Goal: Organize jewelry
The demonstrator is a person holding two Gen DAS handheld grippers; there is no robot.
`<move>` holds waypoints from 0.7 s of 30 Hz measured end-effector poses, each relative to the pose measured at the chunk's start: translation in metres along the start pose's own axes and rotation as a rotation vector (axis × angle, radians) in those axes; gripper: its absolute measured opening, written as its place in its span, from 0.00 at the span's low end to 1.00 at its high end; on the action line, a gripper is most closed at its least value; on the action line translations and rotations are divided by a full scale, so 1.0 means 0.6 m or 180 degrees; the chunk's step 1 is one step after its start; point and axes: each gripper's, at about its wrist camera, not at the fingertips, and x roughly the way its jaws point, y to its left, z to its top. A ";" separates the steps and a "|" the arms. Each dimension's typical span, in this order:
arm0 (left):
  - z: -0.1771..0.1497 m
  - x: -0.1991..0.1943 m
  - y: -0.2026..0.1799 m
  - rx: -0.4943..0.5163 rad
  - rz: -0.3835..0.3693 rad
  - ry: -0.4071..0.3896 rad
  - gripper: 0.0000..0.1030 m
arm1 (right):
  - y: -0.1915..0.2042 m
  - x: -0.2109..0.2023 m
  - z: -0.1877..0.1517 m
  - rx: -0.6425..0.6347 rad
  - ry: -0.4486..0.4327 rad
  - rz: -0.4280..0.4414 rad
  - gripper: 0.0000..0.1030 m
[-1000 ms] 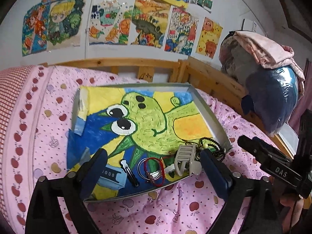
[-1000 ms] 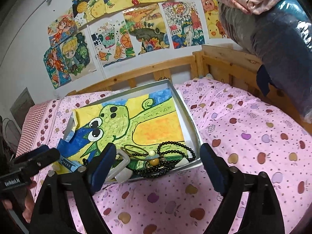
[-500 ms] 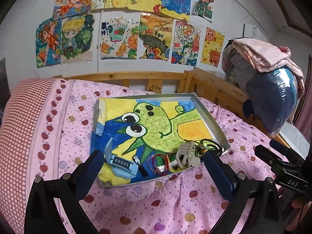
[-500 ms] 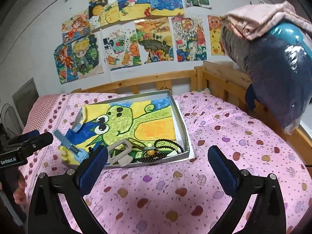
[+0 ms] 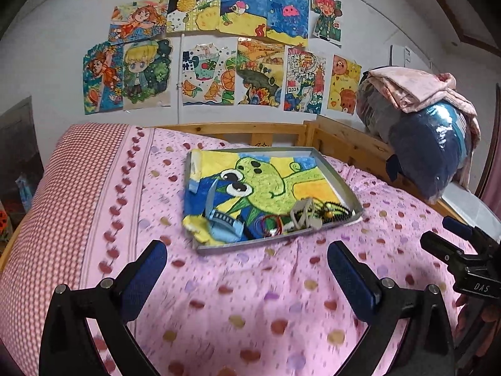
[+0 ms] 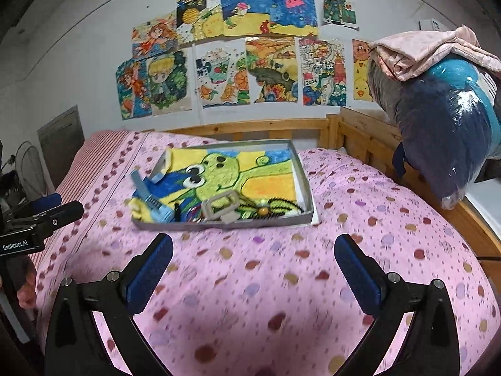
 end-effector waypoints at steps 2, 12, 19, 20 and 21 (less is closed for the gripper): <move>-0.014 -0.014 0.003 0.0012 0.0016 0.0008 1.00 | 0.002 -0.010 -0.010 0.0016 0.0019 0.0030 0.98; -0.046 -0.040 0.010 0.0041 0.0035 0.0038 1.00 | 0.012 -0.031 -0.037 -0.0018 0.0088 0.0054 0.98; -0.050 -0.038 0.005 0.0087 0.0023 0.0065 1.00 | 0.011 -0.027 -0.039 0.0004 0.0117 0.0056 0.98; -0.052 -0.037 0.005 0.0093 0.0021 0.0081 1.00 | 0.012 -0.027 -0.039 0.0003 0.0120 0.0055 0.98; -0.054 -0.035 0.005 0.0084 0.0031 0.0090 1.00 | 0.011 -0.025 -0.040 0.0005 0.0127 0.0058 0.98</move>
